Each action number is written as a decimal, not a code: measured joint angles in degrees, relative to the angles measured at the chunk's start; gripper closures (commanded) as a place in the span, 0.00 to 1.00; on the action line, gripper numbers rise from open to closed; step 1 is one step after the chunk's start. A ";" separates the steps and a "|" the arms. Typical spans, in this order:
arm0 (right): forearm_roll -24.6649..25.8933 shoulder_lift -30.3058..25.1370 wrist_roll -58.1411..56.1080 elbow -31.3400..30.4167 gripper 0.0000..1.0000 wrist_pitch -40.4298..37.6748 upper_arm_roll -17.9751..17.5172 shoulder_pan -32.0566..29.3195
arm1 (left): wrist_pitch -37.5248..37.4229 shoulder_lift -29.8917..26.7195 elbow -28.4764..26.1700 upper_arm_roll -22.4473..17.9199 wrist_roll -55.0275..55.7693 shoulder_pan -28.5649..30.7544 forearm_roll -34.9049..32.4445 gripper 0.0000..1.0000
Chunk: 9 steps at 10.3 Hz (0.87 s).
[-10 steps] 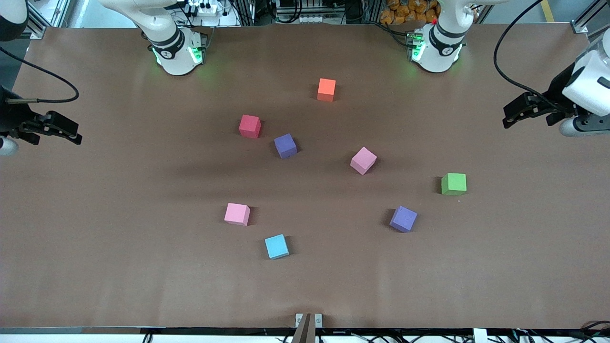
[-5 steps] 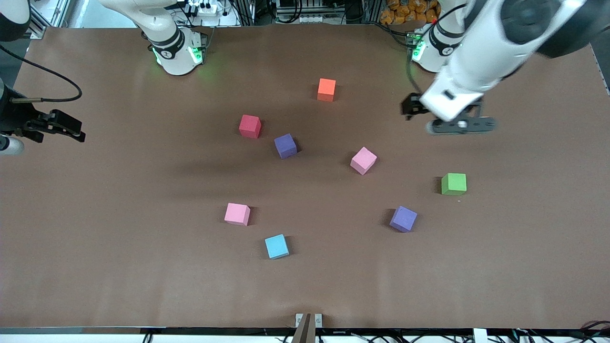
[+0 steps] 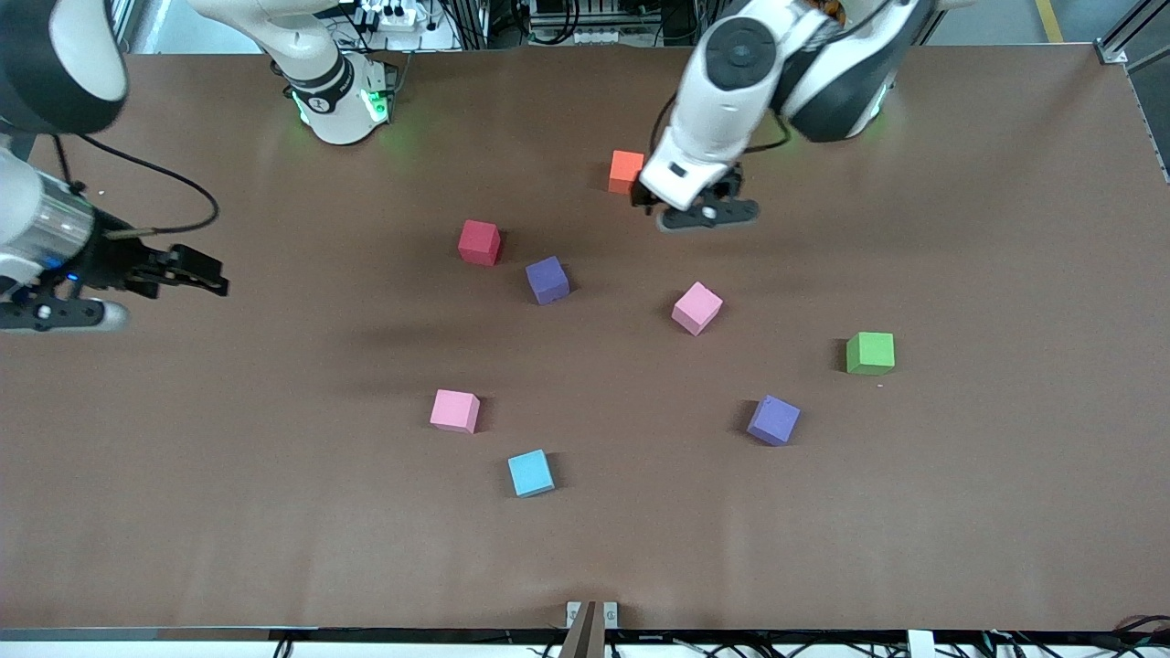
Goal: Arrange blocks into number 1
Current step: 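Reach the left gripper to the orange block while the right gripper reaches the red block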
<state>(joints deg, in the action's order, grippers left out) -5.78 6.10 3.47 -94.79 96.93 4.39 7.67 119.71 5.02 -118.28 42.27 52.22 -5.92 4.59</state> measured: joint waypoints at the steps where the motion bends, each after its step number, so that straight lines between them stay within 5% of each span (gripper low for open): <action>1: -0.09 0.19 1.71 -2.16 0.00 2.49 -0.01 1.59 | 4.10 0.57 -3.57 3.06 1.37 -0.50 0.00 0.00; 4: -0.17 0.25 5.67 -10.91 0.00 11.26 -0.04 6.26 | 13.75 2.18 -11.59 8.92 1.70 -1.54 0.00 0.00; 9: -1.47 -0.24 9.12 -21.60 0.00 14.79 -0.03 9.39 | 21.03 9.70 -15.24 10.00 5.19 -5.31 -6.62 0.00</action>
<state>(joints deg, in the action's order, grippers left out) -7.26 5.86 12.59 -116.39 111.72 4.36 17.06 140.75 14.71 -133.53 52.27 57.41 -11.23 -2.03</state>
